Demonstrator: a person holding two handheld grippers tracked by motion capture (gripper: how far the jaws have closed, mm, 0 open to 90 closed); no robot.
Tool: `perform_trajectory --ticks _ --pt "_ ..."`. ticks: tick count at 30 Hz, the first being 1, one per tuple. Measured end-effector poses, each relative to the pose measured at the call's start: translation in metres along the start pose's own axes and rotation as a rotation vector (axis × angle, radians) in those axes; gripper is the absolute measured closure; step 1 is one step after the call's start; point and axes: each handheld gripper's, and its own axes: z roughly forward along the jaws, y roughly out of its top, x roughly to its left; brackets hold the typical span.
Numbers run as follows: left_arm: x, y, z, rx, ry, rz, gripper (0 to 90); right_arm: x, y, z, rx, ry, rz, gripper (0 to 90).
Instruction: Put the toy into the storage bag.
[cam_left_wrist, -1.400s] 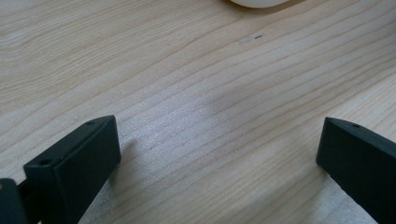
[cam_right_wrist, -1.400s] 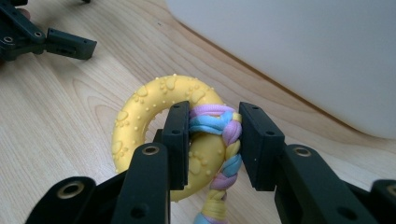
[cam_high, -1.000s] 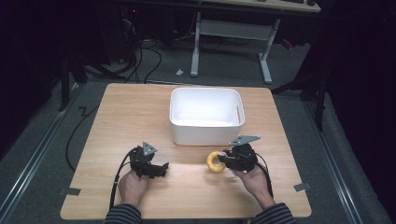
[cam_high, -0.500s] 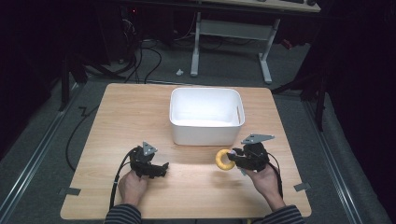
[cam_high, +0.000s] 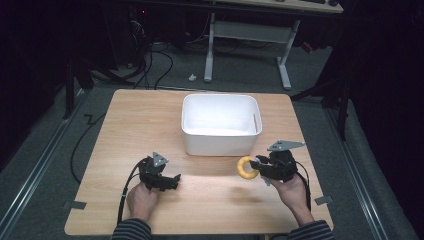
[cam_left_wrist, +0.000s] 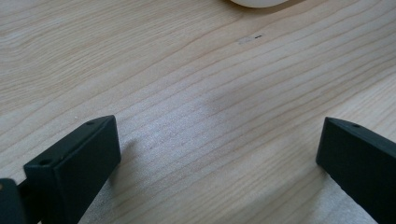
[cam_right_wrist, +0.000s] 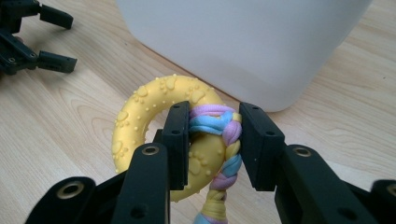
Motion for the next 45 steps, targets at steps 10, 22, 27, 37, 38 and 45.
perform_trajectory --ticks 10,22,27,37,38,45 --pt "0.0 0.0 0.0 0.0 0.0 -0.001 0.0 -0.005 0.014 -0.016 -0.027 0.005 -0.001 65.8" --pt "0.0 0.0 0.0 0.002 0.0 0.0 0.0 -0.01 0.036 -0.032 -0.052 0.003 -0.012 65.8" --pt "0.0 0.0 0.0 0.0 -0.001 -0.001 0.0 -0.01 0.045 -0.034 -0.048 -0.005 -0.021 65.8" --pt "0.0 0.0 0.0 0.0 -0.001 -0.001 0.0 -0.017 0.062 -0.038 -0.063 -0.02 -0.007 65.7" --pt "0.0 0.0 0.0 0.0 -0.001 -0.001 0.0 -0.019 0.066 -0.039 -0.063 -0.023 -0.003 65.7" --pt "0.0 0.0 0.0 0.001 -0.004 -0.002 0.3 -0.02 0.077 -0.042 -0.067 -0.033 -0.009 65.7"
